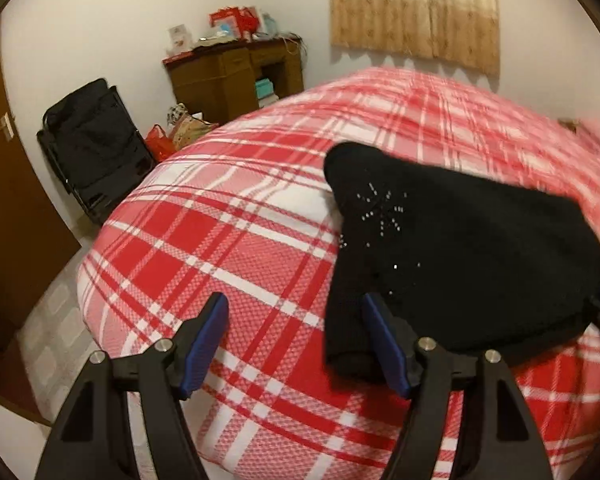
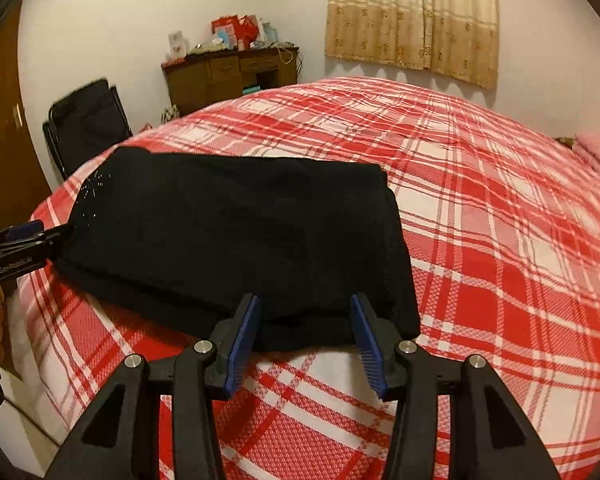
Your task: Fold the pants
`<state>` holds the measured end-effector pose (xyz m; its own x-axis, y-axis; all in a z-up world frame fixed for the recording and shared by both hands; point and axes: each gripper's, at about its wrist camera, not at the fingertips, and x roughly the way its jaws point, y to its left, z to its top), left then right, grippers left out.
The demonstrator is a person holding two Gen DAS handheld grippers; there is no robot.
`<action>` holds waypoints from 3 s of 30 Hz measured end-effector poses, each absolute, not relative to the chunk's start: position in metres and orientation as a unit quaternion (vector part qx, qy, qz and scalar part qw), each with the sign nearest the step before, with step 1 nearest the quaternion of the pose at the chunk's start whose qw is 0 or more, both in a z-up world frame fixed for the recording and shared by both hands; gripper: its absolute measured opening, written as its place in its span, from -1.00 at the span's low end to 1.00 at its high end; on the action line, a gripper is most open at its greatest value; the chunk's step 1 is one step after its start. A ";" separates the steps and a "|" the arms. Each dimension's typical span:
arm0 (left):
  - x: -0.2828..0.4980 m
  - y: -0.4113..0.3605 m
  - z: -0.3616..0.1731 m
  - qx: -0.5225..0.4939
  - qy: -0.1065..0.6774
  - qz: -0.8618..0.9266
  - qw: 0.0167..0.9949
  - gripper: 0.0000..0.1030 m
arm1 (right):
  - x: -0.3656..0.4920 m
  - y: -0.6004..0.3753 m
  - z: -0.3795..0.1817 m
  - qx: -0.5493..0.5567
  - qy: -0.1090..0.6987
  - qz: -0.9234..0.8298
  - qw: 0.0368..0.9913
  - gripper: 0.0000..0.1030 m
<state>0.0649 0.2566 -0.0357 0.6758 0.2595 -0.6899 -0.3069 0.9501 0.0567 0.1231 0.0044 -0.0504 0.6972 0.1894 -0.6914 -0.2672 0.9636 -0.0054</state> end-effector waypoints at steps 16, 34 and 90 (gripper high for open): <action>0.022 0.199 0.011 0.011 0.314 0.122 0.941 0.55 | 0.053 -0.013 0.004 0.102 0.322 0.110 0.935 0.44; -0.026 0.170 0.029 0.040 0.292 0.106 0.950 0.92 | -0.002 -0.009 0.032 0.088 0.298 0.033 0.950 0.54; -0.112 0.153 0.098 0.036 0.144 0.112 0.983 1.00 | -0.107 -0.006 0.101 0.059 0.121 0.005 0.991 0.76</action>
<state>-0.1118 0.1530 0.0975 0.9338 0.2299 -0.2743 -0.2094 0.9725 0.1022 -0.1072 -0.0060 0.1014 0.9705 0.0243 -0.2400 0.0044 0.9930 0.1182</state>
